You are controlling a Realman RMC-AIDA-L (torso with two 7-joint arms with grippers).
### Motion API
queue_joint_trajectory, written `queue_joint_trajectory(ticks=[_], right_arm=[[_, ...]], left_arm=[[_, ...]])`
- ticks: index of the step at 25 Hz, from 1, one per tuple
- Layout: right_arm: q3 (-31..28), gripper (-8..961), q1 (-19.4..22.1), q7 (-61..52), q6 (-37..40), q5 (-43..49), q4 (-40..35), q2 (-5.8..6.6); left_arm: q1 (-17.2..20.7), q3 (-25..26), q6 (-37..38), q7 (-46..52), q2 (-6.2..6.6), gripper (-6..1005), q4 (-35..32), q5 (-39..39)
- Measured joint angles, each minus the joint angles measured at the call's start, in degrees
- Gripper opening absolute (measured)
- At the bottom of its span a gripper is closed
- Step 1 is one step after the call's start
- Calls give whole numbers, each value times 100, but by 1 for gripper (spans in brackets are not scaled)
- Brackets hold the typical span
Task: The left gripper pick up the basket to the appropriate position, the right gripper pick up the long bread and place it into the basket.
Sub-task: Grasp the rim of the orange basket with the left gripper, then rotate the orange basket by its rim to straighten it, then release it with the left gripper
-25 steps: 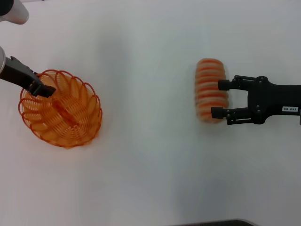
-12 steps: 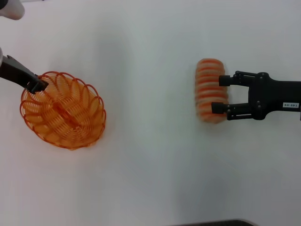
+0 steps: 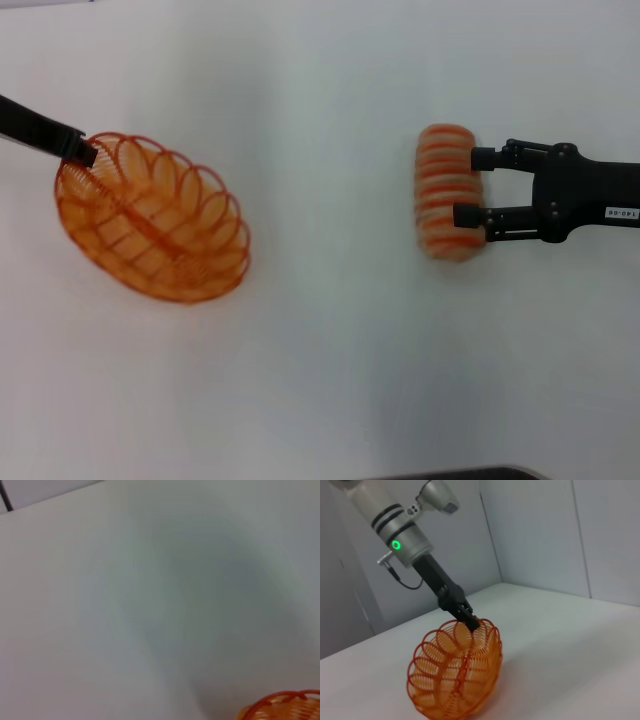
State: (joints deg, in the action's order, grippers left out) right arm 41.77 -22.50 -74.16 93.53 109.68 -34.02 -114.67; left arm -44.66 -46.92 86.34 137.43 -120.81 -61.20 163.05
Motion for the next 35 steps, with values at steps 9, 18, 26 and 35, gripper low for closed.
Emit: queue_joint_trajectory(ticks=[9, 18, 26, 35], right_arm=[[-285, 930, -32, -79, -141, 0, 3, -60], [-742, 930, -76, -100, -333, -1, 59, -183], [-1028, 930, -86, -151, -347, -9, 21, -264], [-1097, 930, -96, -151, -376, -9, 32, -304]], left_arm=[[-27, 711, 464, 847, -31, 79, -34, -372], [577, 792, -201, 1401, -335, 79, -380, -1039], [1092, 370, -897, 1790, -353, 78, -317, -1558], [1200, 192, -1081, 1932, -376, 79, -145, -1778]])
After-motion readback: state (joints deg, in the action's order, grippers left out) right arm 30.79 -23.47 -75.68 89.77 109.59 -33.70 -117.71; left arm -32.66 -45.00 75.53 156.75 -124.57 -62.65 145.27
